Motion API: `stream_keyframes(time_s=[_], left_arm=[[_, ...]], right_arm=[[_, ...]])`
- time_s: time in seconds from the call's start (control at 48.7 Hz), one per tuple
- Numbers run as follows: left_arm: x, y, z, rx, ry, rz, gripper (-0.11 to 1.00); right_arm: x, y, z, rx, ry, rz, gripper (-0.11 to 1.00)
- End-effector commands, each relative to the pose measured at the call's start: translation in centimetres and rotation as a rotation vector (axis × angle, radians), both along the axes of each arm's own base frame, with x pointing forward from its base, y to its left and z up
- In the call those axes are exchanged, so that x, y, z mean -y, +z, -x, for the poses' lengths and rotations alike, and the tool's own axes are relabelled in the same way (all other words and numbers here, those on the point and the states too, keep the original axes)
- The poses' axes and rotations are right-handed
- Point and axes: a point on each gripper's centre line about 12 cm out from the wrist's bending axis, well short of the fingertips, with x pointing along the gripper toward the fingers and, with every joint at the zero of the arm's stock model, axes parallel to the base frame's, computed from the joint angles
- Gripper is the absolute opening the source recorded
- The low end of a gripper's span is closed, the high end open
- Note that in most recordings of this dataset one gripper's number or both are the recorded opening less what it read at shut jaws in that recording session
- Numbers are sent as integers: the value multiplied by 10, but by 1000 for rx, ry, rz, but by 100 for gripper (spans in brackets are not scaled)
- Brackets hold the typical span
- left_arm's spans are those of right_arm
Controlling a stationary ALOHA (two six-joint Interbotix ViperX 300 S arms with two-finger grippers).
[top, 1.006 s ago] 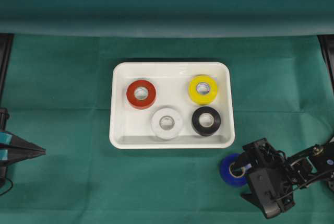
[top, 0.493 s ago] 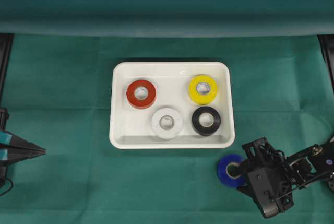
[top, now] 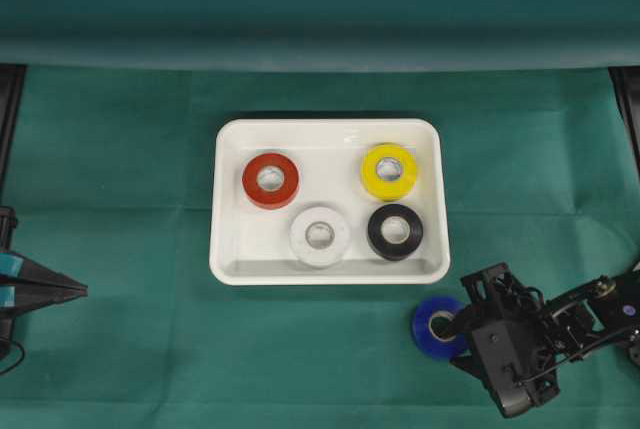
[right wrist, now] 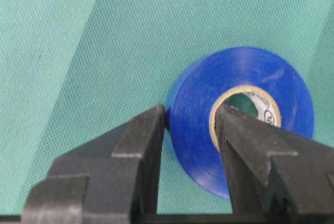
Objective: Put the tape into the white case with the right arm.
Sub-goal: 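Carry the blue tape into the tray's top centre and release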
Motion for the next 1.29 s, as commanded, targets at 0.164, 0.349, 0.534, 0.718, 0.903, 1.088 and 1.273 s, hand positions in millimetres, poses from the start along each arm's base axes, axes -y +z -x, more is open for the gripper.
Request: stream_keyframes(time_s=[0.164,0.349,0.534,0.718,0.903,1.088,1.273], left_arm=[[0,4,-1,6,2,0,0],[0,4,-1,6,1,-2,0],[0,4,-1,6,2,0,0],[0,4,-1,5,1,-2,0],[0,4,-1,6,2,0,0],[0,4,-1,6,1,-2,0],[0,4,-1,6,2,0,0]], right_arm=[[-7,28,-12,98,15,-11,3],[-14,46,-18,144,33,-1,3],[-16,55,-21,130,25,38,3],[-15,54,-20,117,18,49,3],[-16,55,-24,123,22,44,3],[-22,53,-42,134,35,29,3],[-27,57,-76,147,32,30,3]])
